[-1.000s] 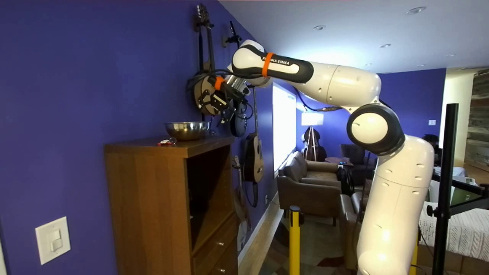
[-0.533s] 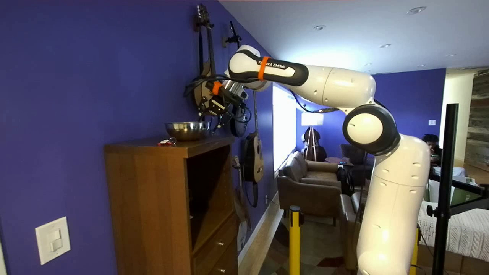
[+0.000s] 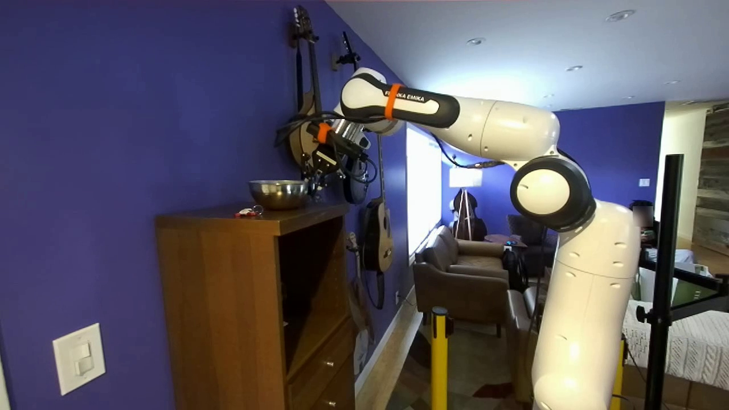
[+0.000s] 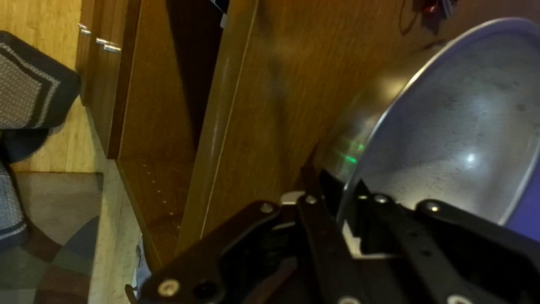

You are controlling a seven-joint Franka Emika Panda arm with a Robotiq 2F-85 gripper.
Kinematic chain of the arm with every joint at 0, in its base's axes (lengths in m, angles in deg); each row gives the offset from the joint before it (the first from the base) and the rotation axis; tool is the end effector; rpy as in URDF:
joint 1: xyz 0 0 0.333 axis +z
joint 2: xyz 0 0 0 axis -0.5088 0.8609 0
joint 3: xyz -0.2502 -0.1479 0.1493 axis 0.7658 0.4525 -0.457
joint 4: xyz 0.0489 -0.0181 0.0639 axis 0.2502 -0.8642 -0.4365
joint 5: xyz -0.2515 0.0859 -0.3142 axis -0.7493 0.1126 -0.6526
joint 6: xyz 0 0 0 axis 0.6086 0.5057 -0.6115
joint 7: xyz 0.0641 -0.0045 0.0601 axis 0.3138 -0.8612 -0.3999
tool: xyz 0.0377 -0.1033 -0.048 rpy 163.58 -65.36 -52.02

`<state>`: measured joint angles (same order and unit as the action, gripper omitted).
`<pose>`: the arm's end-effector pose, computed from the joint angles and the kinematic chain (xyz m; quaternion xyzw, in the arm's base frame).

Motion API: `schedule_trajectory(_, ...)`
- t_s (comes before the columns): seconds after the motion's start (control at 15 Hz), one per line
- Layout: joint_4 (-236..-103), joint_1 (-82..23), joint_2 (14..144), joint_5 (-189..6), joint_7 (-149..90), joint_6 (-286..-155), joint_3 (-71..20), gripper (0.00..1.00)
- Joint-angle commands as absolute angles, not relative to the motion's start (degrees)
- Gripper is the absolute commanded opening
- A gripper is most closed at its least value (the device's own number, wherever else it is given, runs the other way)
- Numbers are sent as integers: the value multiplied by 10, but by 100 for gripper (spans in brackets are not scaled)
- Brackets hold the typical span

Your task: Transfer the bowl to the shelf below it

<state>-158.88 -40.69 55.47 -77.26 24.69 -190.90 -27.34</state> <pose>0.5342 -0.0977 0.7978 -0.7797 0.5594 -0.1980 0.1998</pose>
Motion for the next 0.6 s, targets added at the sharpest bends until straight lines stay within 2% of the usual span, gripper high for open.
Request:
schedule_trajectory(0.0,-1587,-408,544,-766,249,-1891,-271,1)
schedule_trajectory(0.33,-1597,-409,535,-762,253,-1915,-271,2)
schedule_trajectory(0.53,-1631,-403,486,-775,238,-1929,-280,2)
